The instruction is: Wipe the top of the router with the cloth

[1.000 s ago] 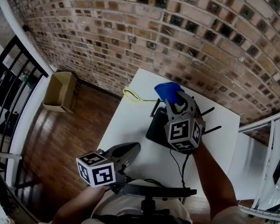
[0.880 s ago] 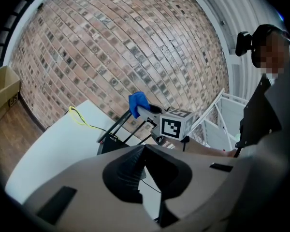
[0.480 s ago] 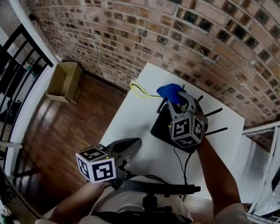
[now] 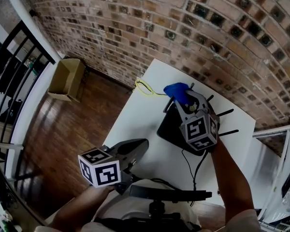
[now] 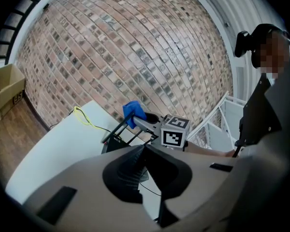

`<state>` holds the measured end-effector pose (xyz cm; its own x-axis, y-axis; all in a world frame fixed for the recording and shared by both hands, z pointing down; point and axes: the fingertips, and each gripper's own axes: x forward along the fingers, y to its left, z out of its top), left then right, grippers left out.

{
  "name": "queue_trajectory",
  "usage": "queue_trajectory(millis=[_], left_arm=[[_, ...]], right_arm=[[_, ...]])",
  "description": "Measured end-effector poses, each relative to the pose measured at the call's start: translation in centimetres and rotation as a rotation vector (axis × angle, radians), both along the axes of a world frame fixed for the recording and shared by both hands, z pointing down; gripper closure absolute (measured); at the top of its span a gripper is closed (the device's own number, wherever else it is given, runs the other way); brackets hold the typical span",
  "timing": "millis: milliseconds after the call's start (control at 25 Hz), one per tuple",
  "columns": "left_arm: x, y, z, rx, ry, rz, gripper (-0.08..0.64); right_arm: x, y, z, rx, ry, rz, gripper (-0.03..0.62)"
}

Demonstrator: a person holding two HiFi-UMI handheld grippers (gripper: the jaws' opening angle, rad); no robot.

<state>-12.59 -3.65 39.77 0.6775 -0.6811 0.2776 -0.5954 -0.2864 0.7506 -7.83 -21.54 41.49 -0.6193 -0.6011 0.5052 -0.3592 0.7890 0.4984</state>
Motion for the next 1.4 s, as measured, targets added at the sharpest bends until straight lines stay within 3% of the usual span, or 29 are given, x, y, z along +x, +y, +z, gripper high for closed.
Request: queue_trajectory(millis=[920, 1400], left_arm=[[-0.2, -0.5, 0.8, -0.017, 0.006, 0.016, 0.534], [-0.4, -0.7, 1.1, -0.023, 0.007, 0.006, 0.535]], right_arm=[[-0.1, 0.9, 1.8, -0.26, -0.16, 0.006, 0.456], [1.2, 2.0, 10.7, -0.443, -0.026, 0.052, 0.456]])
